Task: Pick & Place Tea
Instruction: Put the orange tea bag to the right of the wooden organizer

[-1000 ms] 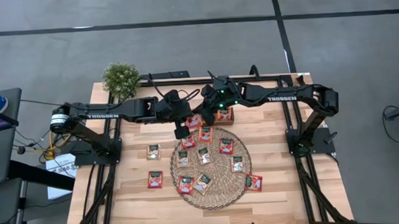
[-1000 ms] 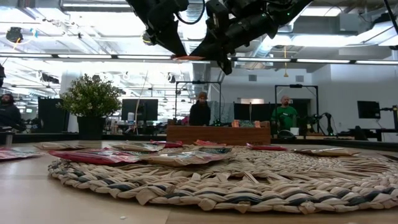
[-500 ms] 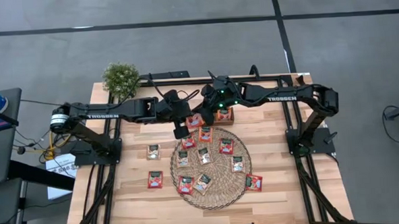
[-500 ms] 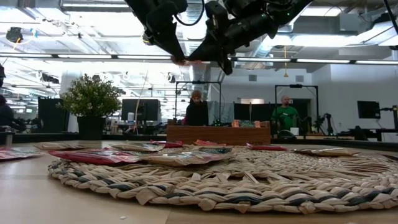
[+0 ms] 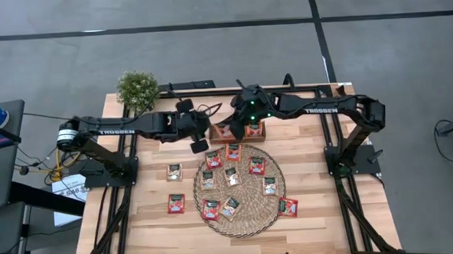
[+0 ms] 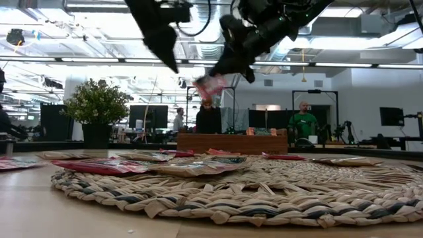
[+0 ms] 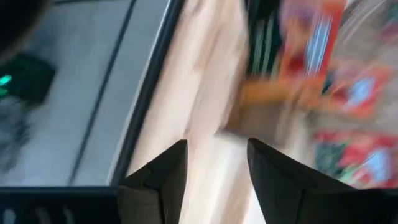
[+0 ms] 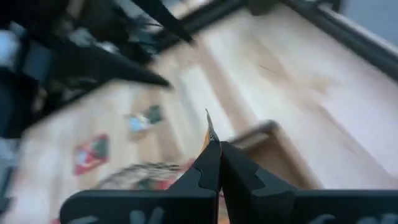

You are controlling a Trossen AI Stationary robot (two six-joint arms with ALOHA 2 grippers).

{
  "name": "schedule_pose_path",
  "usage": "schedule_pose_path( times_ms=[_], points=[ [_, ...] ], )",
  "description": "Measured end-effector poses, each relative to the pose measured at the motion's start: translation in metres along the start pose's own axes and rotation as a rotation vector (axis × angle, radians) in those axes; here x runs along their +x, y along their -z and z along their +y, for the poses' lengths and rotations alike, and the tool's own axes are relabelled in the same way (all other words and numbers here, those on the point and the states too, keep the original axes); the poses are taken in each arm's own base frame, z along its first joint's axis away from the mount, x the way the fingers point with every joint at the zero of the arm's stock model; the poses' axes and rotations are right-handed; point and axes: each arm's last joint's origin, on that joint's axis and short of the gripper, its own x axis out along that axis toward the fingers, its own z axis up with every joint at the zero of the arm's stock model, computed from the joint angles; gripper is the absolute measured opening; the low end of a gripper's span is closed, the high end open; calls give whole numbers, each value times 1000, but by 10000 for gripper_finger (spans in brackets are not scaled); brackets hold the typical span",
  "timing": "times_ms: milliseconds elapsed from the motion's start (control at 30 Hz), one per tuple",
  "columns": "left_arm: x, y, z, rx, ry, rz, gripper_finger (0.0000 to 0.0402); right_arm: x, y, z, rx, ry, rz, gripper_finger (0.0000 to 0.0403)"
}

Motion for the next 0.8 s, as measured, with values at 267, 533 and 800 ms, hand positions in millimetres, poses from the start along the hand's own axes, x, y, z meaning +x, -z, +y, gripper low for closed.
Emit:
schedule_pose_path(
  times_ms=[267, 533, 800],
  points=[
    [10, 21, 18, -138, 1, 199, 162, -23, 4, -28, -4, 141, 108, 0],
    [28, 54, 35, -312, 74, 215, 161, -64, 0, -38, -76, 256, 137, 0],
    [26, 91, 39, -471, 117, 134, 161, -100, 23, -45, -78, 281, -21, 0]
  ],
)
